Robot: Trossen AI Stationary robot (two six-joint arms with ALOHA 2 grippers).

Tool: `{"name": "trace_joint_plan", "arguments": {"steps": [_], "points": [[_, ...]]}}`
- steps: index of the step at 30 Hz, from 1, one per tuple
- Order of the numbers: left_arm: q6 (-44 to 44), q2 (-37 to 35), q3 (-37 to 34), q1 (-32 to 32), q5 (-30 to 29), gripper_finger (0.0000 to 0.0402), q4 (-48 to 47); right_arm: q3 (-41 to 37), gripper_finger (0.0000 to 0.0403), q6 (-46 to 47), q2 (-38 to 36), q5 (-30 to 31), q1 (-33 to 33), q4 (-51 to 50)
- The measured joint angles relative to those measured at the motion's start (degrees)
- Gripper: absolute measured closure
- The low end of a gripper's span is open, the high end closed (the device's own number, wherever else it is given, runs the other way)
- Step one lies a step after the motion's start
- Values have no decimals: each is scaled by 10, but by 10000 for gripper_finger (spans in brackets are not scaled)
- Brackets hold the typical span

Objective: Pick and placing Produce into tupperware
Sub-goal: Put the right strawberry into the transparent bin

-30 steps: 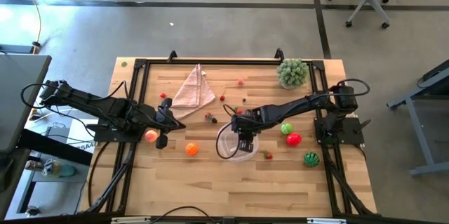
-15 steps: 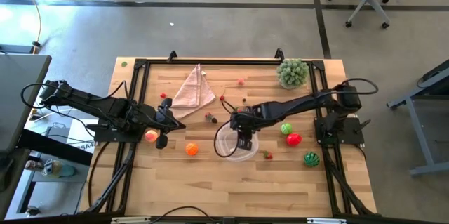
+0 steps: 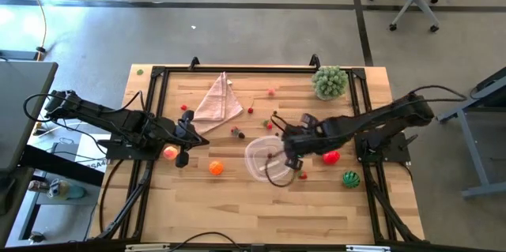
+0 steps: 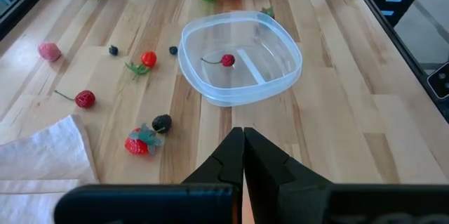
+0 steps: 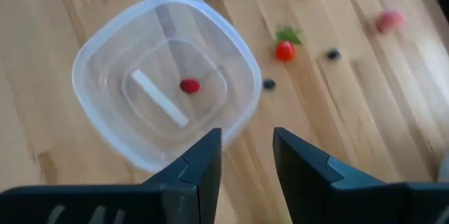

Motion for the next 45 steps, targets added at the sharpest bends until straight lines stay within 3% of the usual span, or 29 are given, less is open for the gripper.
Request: {"name": "trace_joint_plan", "arguments": {"steps": [8, 14, 17, 22, 33, 38, 42, 45], "points": [[0, 0, 0, 0, 0, 401, 0, -2, 281, 215, -13, 11, 108, -97], [0, 0, 0, 0, 0, 401, 0, -55, 281, 332, -12, 1, 175, -71], [0, 0, 0, 0, 0, 401, 0, -105, 281, 368, -12, 27, 208, -24], [0, 0, 0, 0, 0, 401, 0, -218, 281, 382, -12, 85, 252, 132], [0, 0, 0, 0, 0, 401, 0, -397, 281, 378, -11, 83, 275, 387], [0, 0, 0, 0, 0, 401, 0, -424, 281, 379, -11, 25, 275, 412], [0, 0, 0, 0, 0, 401, 0, -434, 281, 375, -11, 14, 274, 411], [0, 0, 0, 0, 0, 401, 0, -441, 281, 310, -12, 14, 271, 416]]}}
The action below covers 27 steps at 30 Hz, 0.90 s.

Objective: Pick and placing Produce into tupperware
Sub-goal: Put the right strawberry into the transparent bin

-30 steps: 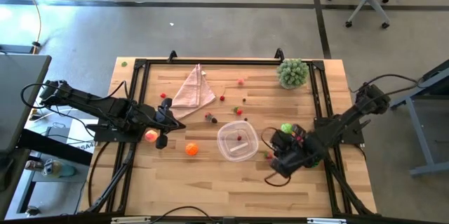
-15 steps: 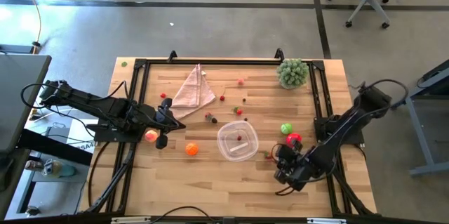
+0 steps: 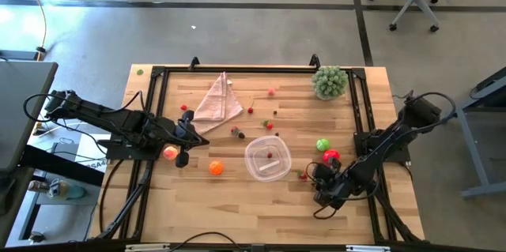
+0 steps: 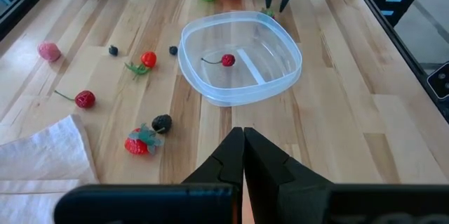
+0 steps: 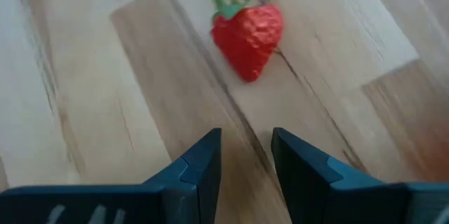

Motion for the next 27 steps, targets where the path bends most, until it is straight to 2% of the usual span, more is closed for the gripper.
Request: {"name": "trace_joint_plan", "arguments": {"steps": [5, 9, 19, 27], "points": [[0, 0, 0, 0, 0, 401, 0, 0, 281, -78, 2, 37, -7, -2], [0, 0, 0, 0, 0, 401, 0, 0, 273, -88, 2, 40, -26, -5], [0, 0, 0, 0, 0, 401, 0, 0, 218, -112, 4, 4, -62, 21], [0, 0, 0, 0, 0, 401, 0, 0, 210, -109, 4, -25, -69, 55]]}}
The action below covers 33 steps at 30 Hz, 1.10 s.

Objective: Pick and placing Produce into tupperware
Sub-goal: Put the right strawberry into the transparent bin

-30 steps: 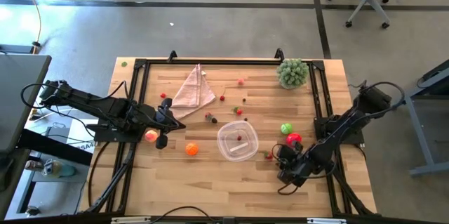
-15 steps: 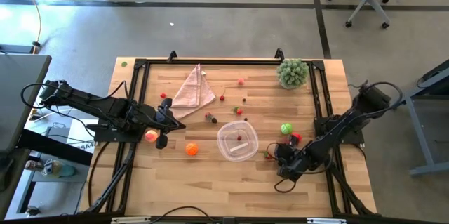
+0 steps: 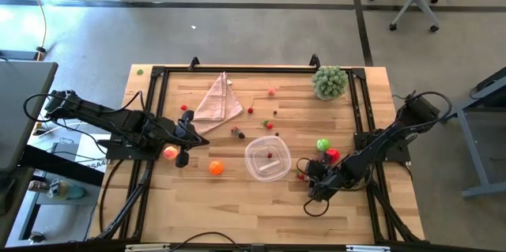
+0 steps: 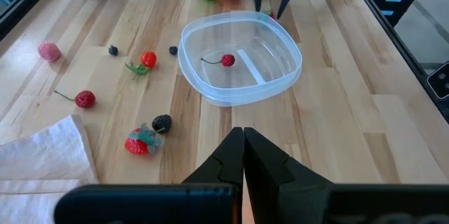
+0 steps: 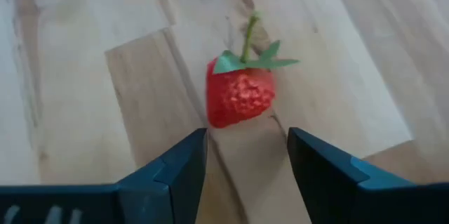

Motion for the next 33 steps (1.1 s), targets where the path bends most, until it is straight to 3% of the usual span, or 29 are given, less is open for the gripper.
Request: {"name": "trace_joint_plan", "arguments": {"steps": [14, 25, 33], "points": [[0, 0, 0, 0, 0, 401, 0, 0, 210, 89, 0, -5, -18, 29], [0, 0, 0, 0, 0, 401, 0, 0, 210, 91, -1, -54, -67, 45], [0, 0, 0, 0, 0, 401, 0, 0, 210, 86, 0, -53, -78, 62]]}}
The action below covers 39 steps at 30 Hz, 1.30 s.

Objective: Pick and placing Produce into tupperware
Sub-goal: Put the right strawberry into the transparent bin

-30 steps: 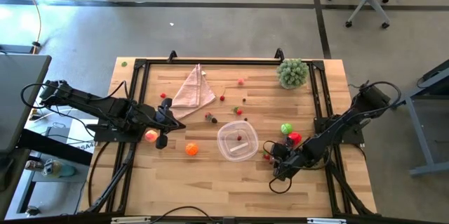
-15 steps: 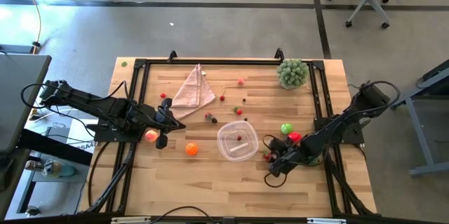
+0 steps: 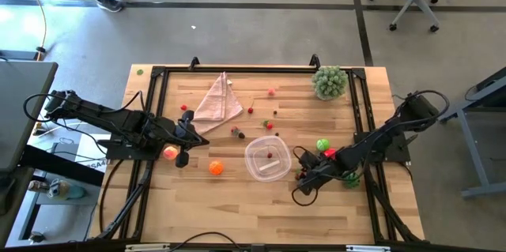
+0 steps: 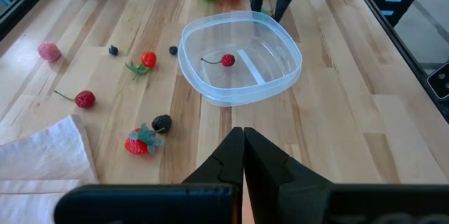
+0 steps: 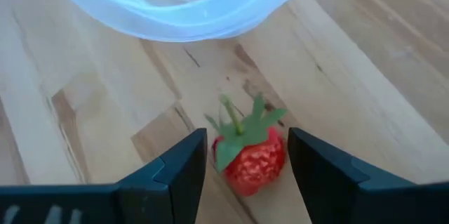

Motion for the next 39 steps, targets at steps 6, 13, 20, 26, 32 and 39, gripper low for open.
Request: {"name": "trace_joint_plan", "arguments": {"steps": [6, 13, 20, 26, 32, 39], "points": [[0, 0, 0, 0, 0, 401, 0, 0, 210, 0, 0, -12, 1, -6], [0, 0, 0, 0, 0, 401, 0, 1, 211, 0, 0, -11, 1, -16], [0, 0, 0, 0, 0, 401, 0, 1, 246, 0, 0, -12, 1, -19], [0, 0, 0, 0, 0, 401, 0, 1, 275, -6, 0, -10, 1, -19], [0, 0, 0, 0, 0, 401, 0, 1, 273, -12, 0, -1, 1, -18], [0, 0, 0, 0, 0, 401, 0, 0, 273, -13, 0, 17, 1, -17]]}}
